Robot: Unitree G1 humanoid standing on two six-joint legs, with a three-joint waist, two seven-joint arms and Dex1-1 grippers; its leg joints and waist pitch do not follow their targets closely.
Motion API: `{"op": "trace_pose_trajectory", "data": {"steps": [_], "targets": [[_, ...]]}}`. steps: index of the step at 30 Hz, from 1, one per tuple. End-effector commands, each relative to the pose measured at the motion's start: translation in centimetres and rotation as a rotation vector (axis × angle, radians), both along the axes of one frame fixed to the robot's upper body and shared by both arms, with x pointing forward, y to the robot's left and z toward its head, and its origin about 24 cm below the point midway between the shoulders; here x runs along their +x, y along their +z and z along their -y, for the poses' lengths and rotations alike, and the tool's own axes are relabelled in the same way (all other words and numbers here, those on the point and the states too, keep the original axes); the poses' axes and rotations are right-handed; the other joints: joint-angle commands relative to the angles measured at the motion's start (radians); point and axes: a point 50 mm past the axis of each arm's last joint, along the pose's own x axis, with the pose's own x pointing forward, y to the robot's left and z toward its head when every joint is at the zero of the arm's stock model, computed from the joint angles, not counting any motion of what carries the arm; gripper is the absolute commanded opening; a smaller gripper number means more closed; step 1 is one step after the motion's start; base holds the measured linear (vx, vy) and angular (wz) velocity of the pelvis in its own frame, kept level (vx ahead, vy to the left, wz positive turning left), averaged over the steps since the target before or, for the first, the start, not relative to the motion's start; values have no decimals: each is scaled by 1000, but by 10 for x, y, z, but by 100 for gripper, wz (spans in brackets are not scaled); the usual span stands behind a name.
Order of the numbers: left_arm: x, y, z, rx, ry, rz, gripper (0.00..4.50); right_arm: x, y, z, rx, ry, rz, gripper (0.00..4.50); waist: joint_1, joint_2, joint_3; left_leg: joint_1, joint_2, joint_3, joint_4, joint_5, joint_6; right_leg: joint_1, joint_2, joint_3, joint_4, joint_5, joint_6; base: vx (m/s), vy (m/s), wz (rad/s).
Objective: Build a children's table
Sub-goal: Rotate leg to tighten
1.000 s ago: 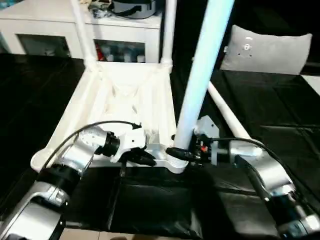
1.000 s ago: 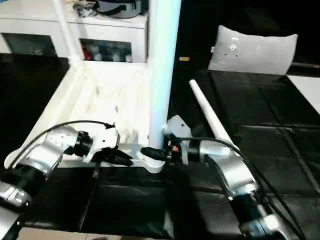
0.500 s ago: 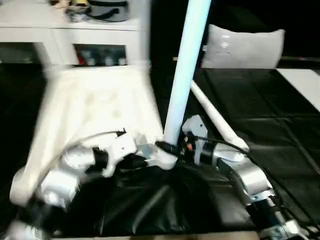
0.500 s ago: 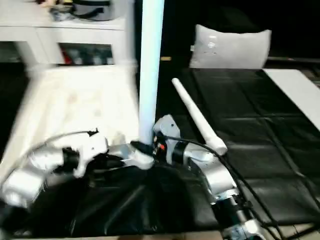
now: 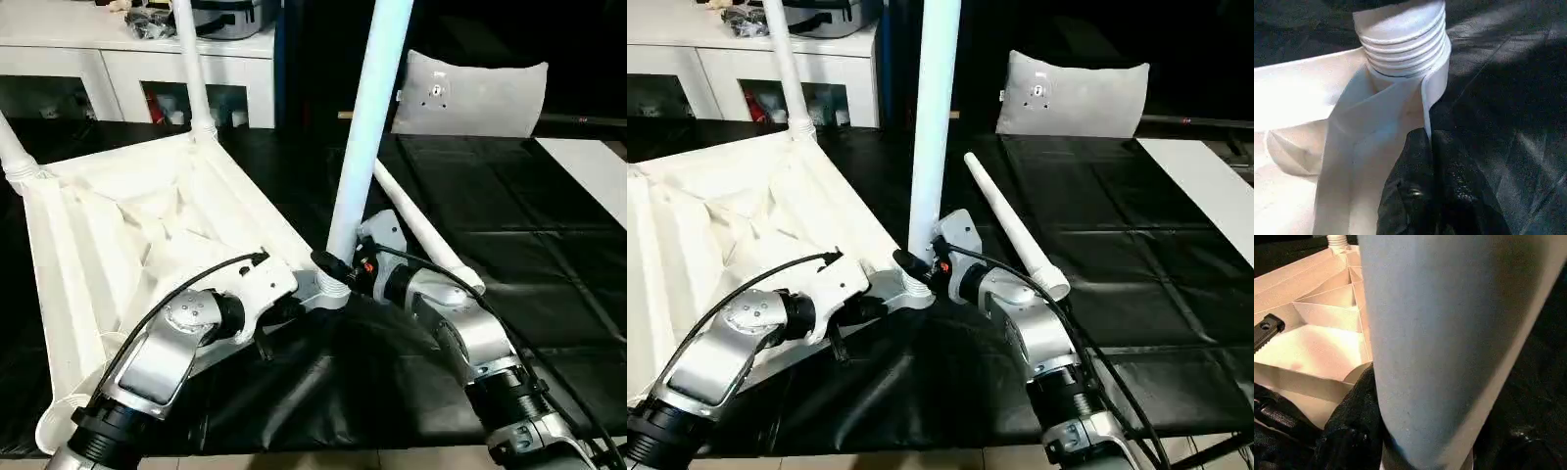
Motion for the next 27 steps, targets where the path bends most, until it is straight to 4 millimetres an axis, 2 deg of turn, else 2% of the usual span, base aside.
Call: {"op": "trace_pose_trajectory", "data": {"steps": [1, 4, 5, 7, 10, 11, 12, 13, 15, 16, 17, 19, 20, 21, 22, 23, 25, 27], "targets": [[-1, 6, 7, 14, -94, -10, 0, -9, -41, 12, -138, -45, -153, 190, 4, 17, -30, 5, 21, -14, -85, -497, -19, 9, -60, 26, -105, -547, -86, 0, 0, 0], [2, 4, 4, 32, -92, -22, 0, -6, -39, 12, -120, -56, -158, 190, 2, 20, -29, 9, 20, -14, -84, -510, -21, 6, -59, 24, -106, -554, -90, 0, 0, 0], [3, 4, 2, 34, -92, -28, 0, -5, -38, 12, -112, -56, -159, 190, 2, 24, -27, 7, 21, -16, -85, -515, -24, 8, -60, 23, -105, -559, -91, 0, 0, 0], [9, 0, -1, 32, -84, -51, 0, -2, -35, 11, -106, -53, -138, 246, 2, 24, -28, 14, 17, -14, -82, -528, -23, 2, -58, 20, -112, -584, -84, 0, 0, 0], [11, -2, -2, 21, -71, -64, 0, -1, -35, 11, -105, -50, -130, 276, 0, 25, -25, 12, 18, -20, -82, -544, -26, 7, -63, 13, -116, -614, -82, 0, 0, 0], [14, -5, -4, 25, -67, -68, 0, 0, -34, 11, -107, -43, -120, 287, 2, 28, -24, 19, 18, -20, -80, -557, -23, 1, -65, 8, -124, -631, -77, 0, 0, 0], [15, -6, -6, 31, -65, -71, 0, 0, -34, 10, -106, -39, -115, 297, 1, 27, -24, 20, 19, -21, -82, -562, -21, 5, -65, 4, -124, -633, -75, 0, 0, 0], [16, -7, -7, 35, -66, -72, 0, 0, -33, 11, -104, -35, -105, 305, 2, 28, -26, 14, 20, -23, -86, -544, -19, 13, -68, 4, -121, -614, -78, 0, 0, 0], [17, -8, -9, 35, -63, -71, 0, 0, -32, 11, -96, -28, -97, 321, 5, 29, -28, 17, 21, -19, -87, -518, -16, 13, -68, 7, -121, -583, -90, 0, 0, 0], [18, -8, -9, 34, -62, -71, 0, -1, -31, 12, -92, -23, -93, 330, 5, 26, -29, 14, 21, -17, -87, -505, -13, 15, -68, 8, -120, -571, -93, 0, 0, 0], [19, -8, -10, 33, -64, -71, 0, -2, -30, 13, -80, -13, -81, 341, 9, 27, -28, 11, 23, -15, -89, -485, -12, 16, -68, 11, -117, -548, -103, 0, 0, 0], [22, -8, -14, 44, -74, -65, 0, -8, -26, 20, -63, 13, -52, 358, 14, 31, -28, 13, 24, -11, -88, -475, -11, 16, -65, 14, -116, -518, -110, 0, 0, 0], [22, -9, -15, 46, -90, -68, 0, -11, -24, 23, -59, 36, -34, 366, 19, 30, -31, 10, 25, -9, -89, -455, -9, 20, -66, 16, -112, -485, -116, 0, 0, 0], [23, -9, -15, 46, -95, -69, 0, -12, -23, 24, -59, 41, -30, 376, 20, 26, -33, 1, 27, -11, -93, -424, -7, 31, -66, 16, -102, -448, -123, 0, 0, 0], [23, -9, -15, 47, -109, -73, 0, -14, -22, 27, -57, 55, -20, 385, 21, 28, -33, -2, 26, -10, -94, -408, -3, 34, -66, 16, -101, -435, -125, 0, 0, 0], [23, -10, -16, 50, -126, -82, 0, -17, -20, 31, -54, 74, -8, 394, 26, 31, -34, 3, 27, -5, -89, -385, 1, 30, -67, 19, -100, -406, -136, 0, 0, 0], [23, -11, -16, 60, -160, -89, 0, -19, -18, 37, -56, 86, 2, 415, 29, 28, -35, 0, 26, -3, -88, -364, 8, 34, -66, 18, -99, -403, -138, 0, 0, 0], [22, -12, -16, 74, -226, -99, 0, -21, -12, 51, -71, 105, 29, 426, 33, 29, -37, 4, 28, 0, -85, -352, 12, 33, -66, 19, -99, -396, -138, 0, 0, 0]]}}
